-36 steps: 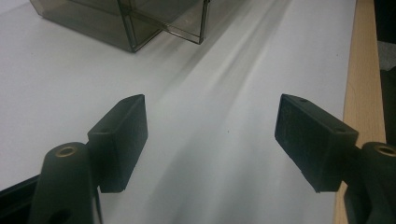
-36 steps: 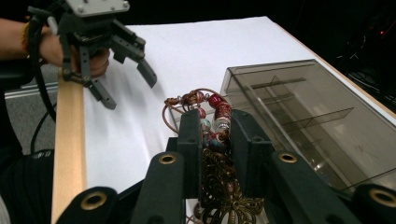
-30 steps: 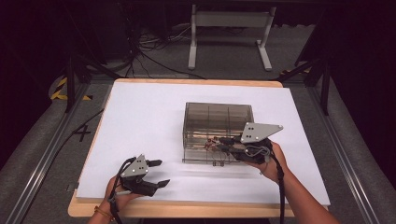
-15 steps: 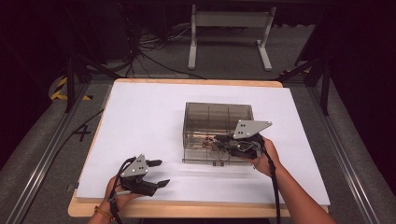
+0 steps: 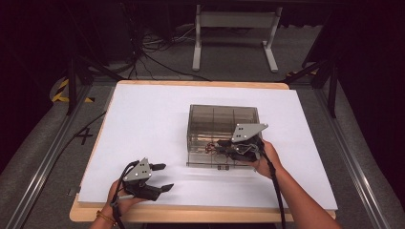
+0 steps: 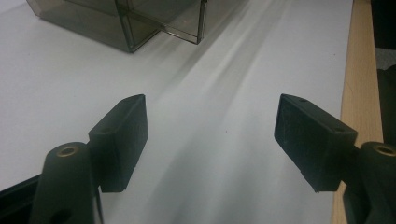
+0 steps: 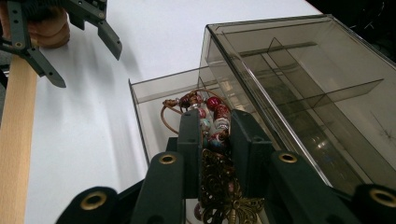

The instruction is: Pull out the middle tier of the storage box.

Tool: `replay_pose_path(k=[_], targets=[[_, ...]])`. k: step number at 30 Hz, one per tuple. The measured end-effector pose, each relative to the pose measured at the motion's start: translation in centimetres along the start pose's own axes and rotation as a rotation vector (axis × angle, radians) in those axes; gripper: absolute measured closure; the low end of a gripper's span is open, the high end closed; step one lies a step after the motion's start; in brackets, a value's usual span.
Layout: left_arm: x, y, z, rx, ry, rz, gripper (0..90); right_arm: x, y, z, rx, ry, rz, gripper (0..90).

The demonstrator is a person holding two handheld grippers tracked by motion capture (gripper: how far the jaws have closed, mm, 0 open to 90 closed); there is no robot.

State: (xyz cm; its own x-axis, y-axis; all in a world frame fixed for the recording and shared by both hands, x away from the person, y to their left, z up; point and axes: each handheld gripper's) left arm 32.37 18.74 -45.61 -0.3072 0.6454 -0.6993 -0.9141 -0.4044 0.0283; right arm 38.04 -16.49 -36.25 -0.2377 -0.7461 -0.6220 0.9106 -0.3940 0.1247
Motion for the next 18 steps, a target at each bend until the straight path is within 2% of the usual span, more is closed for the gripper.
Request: replay_pose_path(k=[7, 9, 15, 18], targets=[[0.0, 0.1, 0.0, 0.001, -0.001, -0.007, 26.3, -0.1, -0.1, -0.3, 0.003, -0.014, 0.021, 74.8], [0.0, 0.1, 0.0, 0.002, -0.001, -0.006, 26.3, 0.2, 0.0, -0.1, -0.014, -0.012, 0.018, 74.8], [0.0, 0.1, 0.0, -0.002, -0.003, -0.009, 26.2, 1.0, -0.2, -0.2, -0.018, -0.062, 0.045, 74.8], [0.0, 0.1, 0.0, -0.001, -0.006, -0.01, 26.2, 1.6, -0.2, -0.5, -0.023, -0.081, 0.04, 74.8]])
Point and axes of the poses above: each handheld gripper's, and its own axes: z roughly backward along the jaws, x roughly out of its underside, y roughly to its right, and after that the axes turned 14 degrees about -y, right-handed
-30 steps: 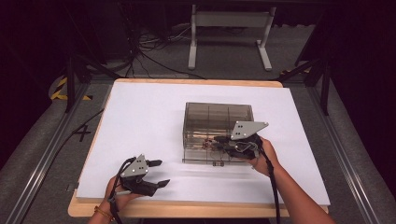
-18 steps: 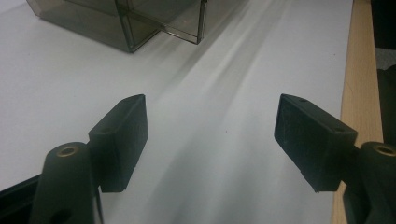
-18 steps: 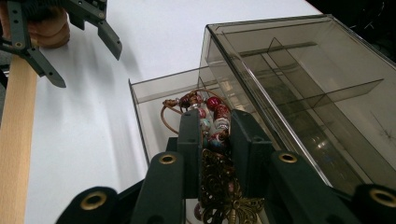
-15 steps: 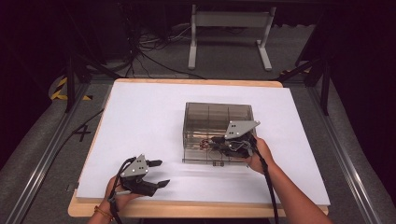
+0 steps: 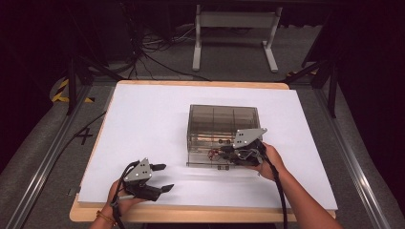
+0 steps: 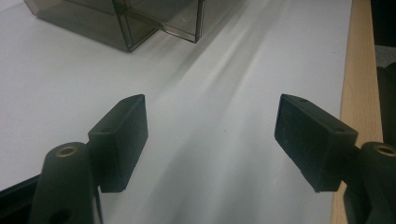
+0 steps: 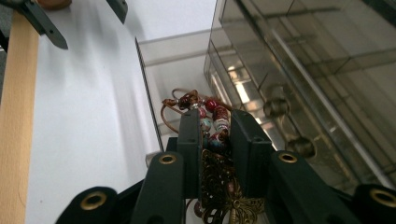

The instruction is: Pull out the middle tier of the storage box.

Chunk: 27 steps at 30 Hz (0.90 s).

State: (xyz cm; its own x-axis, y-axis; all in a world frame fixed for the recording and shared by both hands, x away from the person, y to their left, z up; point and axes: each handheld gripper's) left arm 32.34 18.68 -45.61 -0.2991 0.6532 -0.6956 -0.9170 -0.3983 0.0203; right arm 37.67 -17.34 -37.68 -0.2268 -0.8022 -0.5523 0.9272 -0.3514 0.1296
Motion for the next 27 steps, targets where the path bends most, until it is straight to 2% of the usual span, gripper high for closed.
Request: replay_pose_path(k=[9, 13, 17, 23, 27], targets=[[0.0, 0.0, 0.0, 0.0, -0.002, -0.001, 26.2, 0.3, 0.1, -0.7, -0.016, -0.055, -0.015, 74.7], [0.0, 0.0, 0.0, 0.002, -0.003, -0.004, 26.3, 0.4, 0.2, -0.9, -0.021, -0.061, -0.027, 74.7], [0.0, 0.1, -0.1, 0.004, -0.004, -0.005, 26.2, 0.3, 0.2, -1.2, -0.016, -0.09, -0.02, 74.2], [0.0, 0.1, -0.1, 0.008, -0.008, -0.006, 25.9, 0.5, 0.5, -1.2, -0.021, -0.094, -0.031, 73.3], [0.0, 0.1, -0.1, 0.009, -0.008, -0.007, 25.7, 0.7, 0.6, -1.2, -0.03, -0.09, -0.043, 69.7]])
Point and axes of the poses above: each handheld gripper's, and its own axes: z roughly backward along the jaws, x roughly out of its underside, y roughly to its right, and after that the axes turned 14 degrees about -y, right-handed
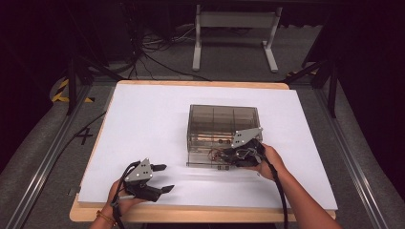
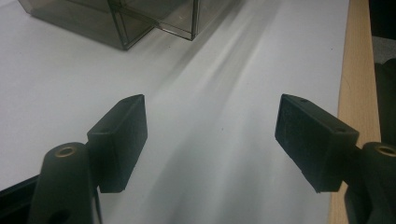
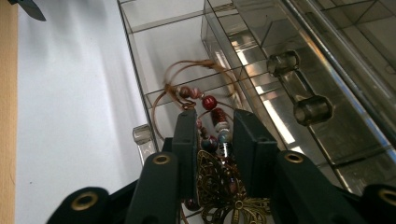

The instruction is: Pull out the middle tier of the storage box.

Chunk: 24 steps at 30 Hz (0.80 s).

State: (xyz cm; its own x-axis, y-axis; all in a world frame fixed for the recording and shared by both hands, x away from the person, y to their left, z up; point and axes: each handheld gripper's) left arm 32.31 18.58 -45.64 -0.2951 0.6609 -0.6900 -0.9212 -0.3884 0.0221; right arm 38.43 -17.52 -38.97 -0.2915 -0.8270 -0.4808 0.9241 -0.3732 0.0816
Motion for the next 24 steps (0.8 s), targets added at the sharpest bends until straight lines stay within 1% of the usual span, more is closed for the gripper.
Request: replay_pose_path(k=[3, 10, 16, 18, 19, 21, 23, 24], targets=[[0.0, 0.0, 0.0, -0.003, -0.001, 0.002, 25.7, 0.1, -0.1, 0.1, -0.002, 0.008, 0.0, 68.1], [0.0, 0.0, 0.0, -0.004, 0.001, 0.002, 25.8, 0.7, -0.1, 0.7, -0.005, 0.059, -0.026, 66.3], [0.0, 0.0, 0.0, -0.007, 0.0, 0.007, 26.1, 1.5, -0.2, 2.1, 0.01, 0.128, -0.049, 68.1], [0.0, -0.1, 0.0, -0.008, 0.001, 0.01, 26.1, 1.8, -0.3, 2.6, 0.011, 0.142, -0.051, 68.9], [0.0, -0.1, 0.0, -0.009, 0.004, 0.012, 26.1, 2.0, -0.4, 2.8, 0.022, 0.154, -0.054, 69.3], [0.0, -0.2, 0.1, -0.008, 0.007, 0.02, 26.2, 2.5, -0.4, 3.3, 0.02, 0.177, -0.062, 70.3], [0.0, -0.2, 0.1, -0.007, 0.009, 0.024, 26.3, 2.7, -0.3, 3.5, 0.024, 0.185, -0.067, 70.3], [0.0, -0.3, 0.1, -0.007, 0.011, 0.027, 26.3, 3.2, -0.2, 3.8, 0.028, 0.204, -0.084, 71.0]])
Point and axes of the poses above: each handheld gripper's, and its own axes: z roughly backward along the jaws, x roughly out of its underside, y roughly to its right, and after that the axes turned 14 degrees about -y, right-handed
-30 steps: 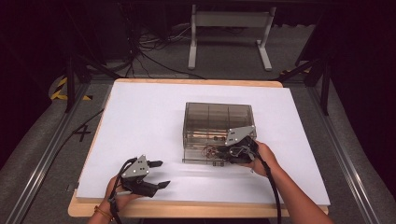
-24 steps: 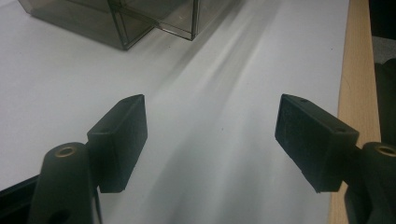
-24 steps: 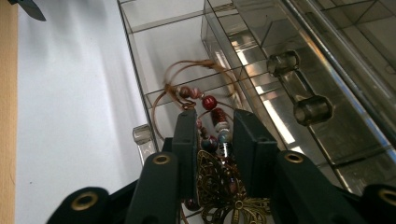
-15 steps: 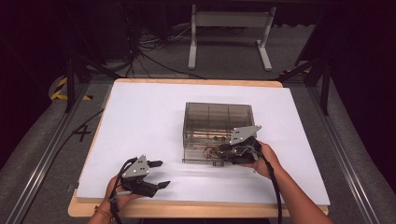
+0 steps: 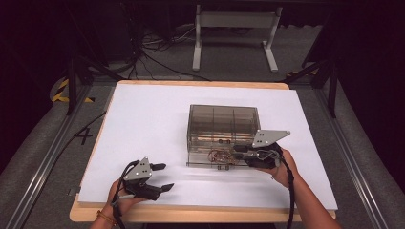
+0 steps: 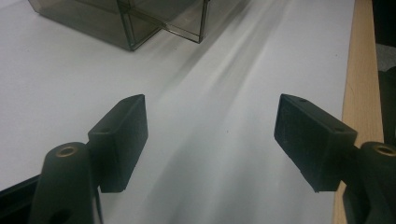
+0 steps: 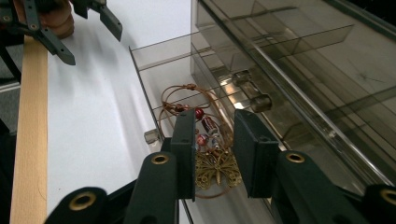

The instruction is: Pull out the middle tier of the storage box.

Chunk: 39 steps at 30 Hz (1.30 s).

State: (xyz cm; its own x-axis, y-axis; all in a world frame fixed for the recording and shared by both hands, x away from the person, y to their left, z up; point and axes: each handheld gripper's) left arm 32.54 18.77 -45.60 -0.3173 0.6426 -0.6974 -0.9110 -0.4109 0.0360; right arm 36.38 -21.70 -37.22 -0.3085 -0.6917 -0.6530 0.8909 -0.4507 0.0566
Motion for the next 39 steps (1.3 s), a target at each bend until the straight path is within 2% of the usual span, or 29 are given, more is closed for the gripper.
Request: replay_pose_path(k=[8, 9, 14, 17, 23, 24, 27, 31, 33, 35, 39], targets=[[0.1, 0.0, 0.0, 0.004, 0.005, 0.009, 26.7, 0.6, 0.5, 1.5, 0.031, 0.044, -0.013, 72.2], [0.0, 0.0, 0.0, 0.004, 0.005, 0.009, 27.1, 0.8, 0.6, 2.0, 0.035, 0.062, -0.02, 75.0], [0.1, 0.0, 0.0, 0.01, 0.009, 0.012, 27.9, 1.1, 0.8, 2.8, 0.052, 0.077, -0.023, 80.2], [0.1, 0.1, 0.1, 0.002, 0.005, -0.004, 32.0, 1.4, 1.3, 3.9, 0.082, 0.115, -0.035, 82.8], [0.2, 0.2, 0.1, 0.0, 0.007, 0.001, 34.6, 1.9, 2.7, 5.6, 0.146, 0.191, -0.083, 86.7], [0.2, 0.2, 0.1, -0.003, 0.006, 0.0, 34.6, 2.1, 3.0, 5.8, 0.167, 0.187, -0.089, 87.5], [0.2, 0.4, 0.2, -0.008, 0.01, 0.002, 34.6, 2.4, 3.4, 5.8, 0.191, 0.18, -0.099, 88.0], [0.2, 0.4, 0.2, -0.011, 0.003, -0.01, 38.2, 2.5, 3.8, 5.2, 0.255, 0.122, -0.086, 88.9], [0.2, 0.5, 0.2, -0.015, -0.002, -0.01, 40.1, 2.8, 4.2, 5.0, 0.234, 0.131, -0.109, 89.3], [0.2, 0.6, 0.2, -0.013, -0.002, -0.012, 44.0, 3.0, 4.5, 4.7, 0.238, 0.115, -0.117, 89.3], [0.3, 0.8, 0.3, -0.011, -0.004, -0.019, 45.0, 3.2, 4.8, 4.3, 0.229, 0.119, -0.131, 89.3]])
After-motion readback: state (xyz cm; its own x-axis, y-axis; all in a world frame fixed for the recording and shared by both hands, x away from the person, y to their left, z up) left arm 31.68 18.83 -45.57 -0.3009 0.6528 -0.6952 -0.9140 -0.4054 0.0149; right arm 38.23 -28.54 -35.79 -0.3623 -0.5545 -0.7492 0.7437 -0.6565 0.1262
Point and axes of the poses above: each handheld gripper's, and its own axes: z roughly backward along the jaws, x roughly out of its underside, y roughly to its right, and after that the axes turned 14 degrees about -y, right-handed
